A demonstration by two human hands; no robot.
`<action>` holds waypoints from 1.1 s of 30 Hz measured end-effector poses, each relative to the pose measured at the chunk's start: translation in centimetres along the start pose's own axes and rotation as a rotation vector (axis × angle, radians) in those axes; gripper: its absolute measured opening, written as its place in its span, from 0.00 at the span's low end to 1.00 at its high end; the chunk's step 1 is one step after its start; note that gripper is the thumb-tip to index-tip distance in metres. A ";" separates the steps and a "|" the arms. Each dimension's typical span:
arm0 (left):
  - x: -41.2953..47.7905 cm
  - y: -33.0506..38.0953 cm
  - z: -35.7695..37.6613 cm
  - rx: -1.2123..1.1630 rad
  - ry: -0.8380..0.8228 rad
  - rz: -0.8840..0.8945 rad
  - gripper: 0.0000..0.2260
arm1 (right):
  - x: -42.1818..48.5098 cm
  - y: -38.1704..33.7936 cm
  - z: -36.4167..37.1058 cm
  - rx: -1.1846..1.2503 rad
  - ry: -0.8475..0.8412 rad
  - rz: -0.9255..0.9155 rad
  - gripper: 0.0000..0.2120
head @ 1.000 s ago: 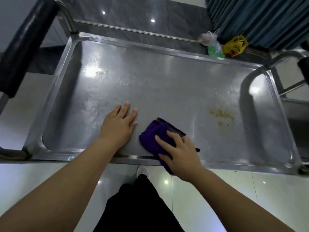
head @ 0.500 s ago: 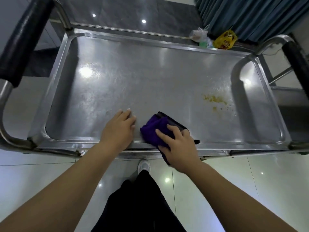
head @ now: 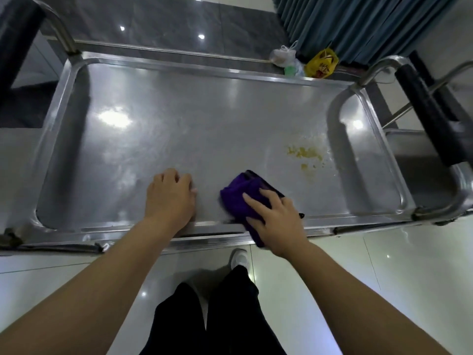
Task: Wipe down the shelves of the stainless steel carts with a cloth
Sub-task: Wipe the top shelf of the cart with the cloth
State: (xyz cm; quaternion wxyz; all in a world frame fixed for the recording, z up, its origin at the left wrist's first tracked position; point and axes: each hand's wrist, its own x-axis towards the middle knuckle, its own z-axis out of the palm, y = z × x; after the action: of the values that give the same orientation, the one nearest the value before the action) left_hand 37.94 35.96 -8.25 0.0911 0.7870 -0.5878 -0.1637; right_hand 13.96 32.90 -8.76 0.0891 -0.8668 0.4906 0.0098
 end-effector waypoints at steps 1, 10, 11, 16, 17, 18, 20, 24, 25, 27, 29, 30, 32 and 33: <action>0.6 0.6 -0.1 -0.017 0.005 0.007 0.13 | 0.4 2.0 -0.3 -0.018 0.007 0.044 0.23; 6.8 5.7 0.5 -0.072 0.016 0.042 0.16 | 4.3 5.9 -0.6 -0.126 0.010 0.367 0.27; 7.5 6.2 0.6 -0.073 0.018 0.049 0.17 | 4.0 5.7 -0.7 -0.093 0.035 0.188 0.25; 10.4 7.3 0.9 -0.001 -0.027 0.065 0.18 | 7.1 12.1 -2.4 -0.073 0.032 0.041 0.25; 10.5 7.3 1.0 0.022 -0.029 0.069 0.17 | 8.5 13.6 -2.7 -0.067 -0.002 0.190 0.25; 10.6 7.4 1.1 0.043 -0.027 0.075 0.16 | 10.1 14.7 -2.9 -0.028 -0.015 0.341 0.26; 10.7 7.7 1.1 0.060 -0.030 0.058 0.15 | 12.3 14.5 -2.9 0.002 0.000 0.520 0.27; 10.9 8.3 1.0 0.029 0.012 -0.034 0.14 | 12.2 9.1 -1.6 -0.029 0.074 0.131 0.28; 10.8 8.4 1.0 0.023 0.019 -0.049 0.14 | 11.8 8.9 -1.4 -0.004 0.096 -0.036 0.26; 10.6 8.3 1.2 0.024 0.024 -0.052 0.14 | 12.5 10.6 -1.7 0.018 0.128 -0.276 0.24; 10.6 8.3 1.2 0.023 0.026 -0.051 0.14 | 14.4 13.6 -2.6 -0.040 0.114 -0.234 0.23; 10.6 8.3 1.3 0.022 0.030 -0.058 0.13 | 15.6 15.0 -3.0 -0.068 0.084 -0.107 0.24; 10.9 8.6 1.3 0.024 0.048 -0.080 0.13 | 18.2 16.5 -3.3 -0.001 0.032 0.246 0.26; 11.1 8.8 1.3 0.025 0.058 -0.091 0.12 | 19.2 16.1 -3.3 0.042 0.031 0.390 0.26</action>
State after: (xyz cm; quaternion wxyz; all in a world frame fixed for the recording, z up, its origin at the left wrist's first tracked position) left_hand 32.37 22.82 -8.20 0.0907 0.8183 -0.5507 -0.1372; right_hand 9.96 7.91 -9.83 0.0963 -0.7533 0.6506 0.0032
